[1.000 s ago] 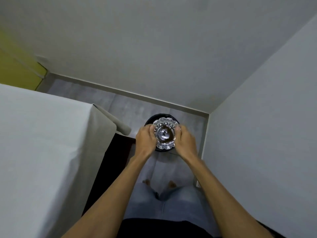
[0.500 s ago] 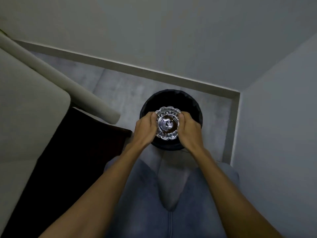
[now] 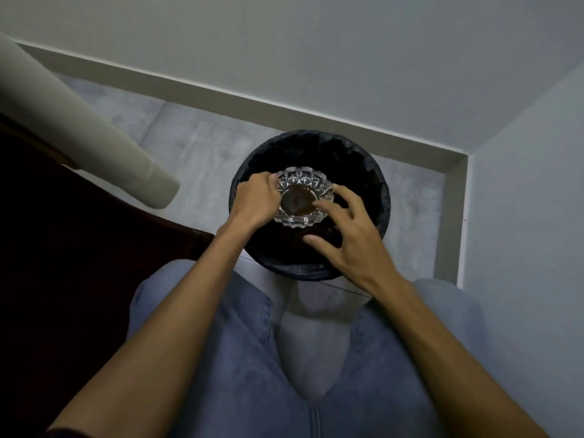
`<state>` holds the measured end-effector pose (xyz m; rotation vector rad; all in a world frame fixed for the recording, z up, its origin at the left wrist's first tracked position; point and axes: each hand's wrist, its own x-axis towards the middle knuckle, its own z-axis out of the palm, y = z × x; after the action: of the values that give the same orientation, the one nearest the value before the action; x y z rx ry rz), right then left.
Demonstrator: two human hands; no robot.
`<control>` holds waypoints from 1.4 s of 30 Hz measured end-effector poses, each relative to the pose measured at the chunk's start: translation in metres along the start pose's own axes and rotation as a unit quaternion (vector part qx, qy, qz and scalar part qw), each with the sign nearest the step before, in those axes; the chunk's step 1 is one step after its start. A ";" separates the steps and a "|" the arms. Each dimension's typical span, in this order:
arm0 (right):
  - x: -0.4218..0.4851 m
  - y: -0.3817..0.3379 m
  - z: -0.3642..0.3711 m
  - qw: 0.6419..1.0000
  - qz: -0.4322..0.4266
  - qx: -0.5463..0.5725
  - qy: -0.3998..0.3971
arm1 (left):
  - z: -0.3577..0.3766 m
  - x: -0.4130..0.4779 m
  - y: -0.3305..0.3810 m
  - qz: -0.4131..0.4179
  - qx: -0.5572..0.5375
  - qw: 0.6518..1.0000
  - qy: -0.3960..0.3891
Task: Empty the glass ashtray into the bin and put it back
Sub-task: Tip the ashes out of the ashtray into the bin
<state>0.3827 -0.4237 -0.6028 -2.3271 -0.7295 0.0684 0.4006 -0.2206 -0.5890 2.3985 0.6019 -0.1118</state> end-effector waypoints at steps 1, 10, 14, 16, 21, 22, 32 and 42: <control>-0.002 -0.001 -0.002 1.000 -0.008 -0.012 0.005 | -0.001 -0.002 0.001 -0.012 -0.004 1.000 -0.022; 0.011 -0.010 -0.010 0.986 -0.125 -0.087 0.070 | -0.015 -0.012 -0.002 -0.169 -0.194 0.964 -0.064; 0.015 -0.026 -0.002 0.989 -0.114 -0.050 0.084 | -0.017 -0.034 -0.018 -0.115 -0.060 0.982 0.133; 0.019 -0.030 0.004 0.995 -0.070 -0.011 0.073 | 0.000 -0.047 -0.024 -0.083 -0.026 0.975 0.205; 0.029 -0.036 0.022 0.982 0.119 0.124 0.071 | 0.040 -0.060 -0.045 -0.042 -0.040 0.986 0.158; 0.031 -0.034 0.027 0.969 0.171 0.164 0.065 | 0.042 -0.060 -0.048 -0.034 -0.042 0.987 0.152; 0.045 -0.025 0.068 0.812 0.395 0.428 0.036 | 0.052 -0.053 -0.057 -0.018 -0.102 0.975 0.194; 0.047 -0.019 0.074 0.775 0.413 0.470 0.091 | 0.063 -0.048 -0.055 0.026 -0.086 0.968 0.235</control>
<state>0.3953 -0.3436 -0.6400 -1.4485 0.4367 0.4748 0.3379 -0.2404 -0.6593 2.2717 0.7252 0.5249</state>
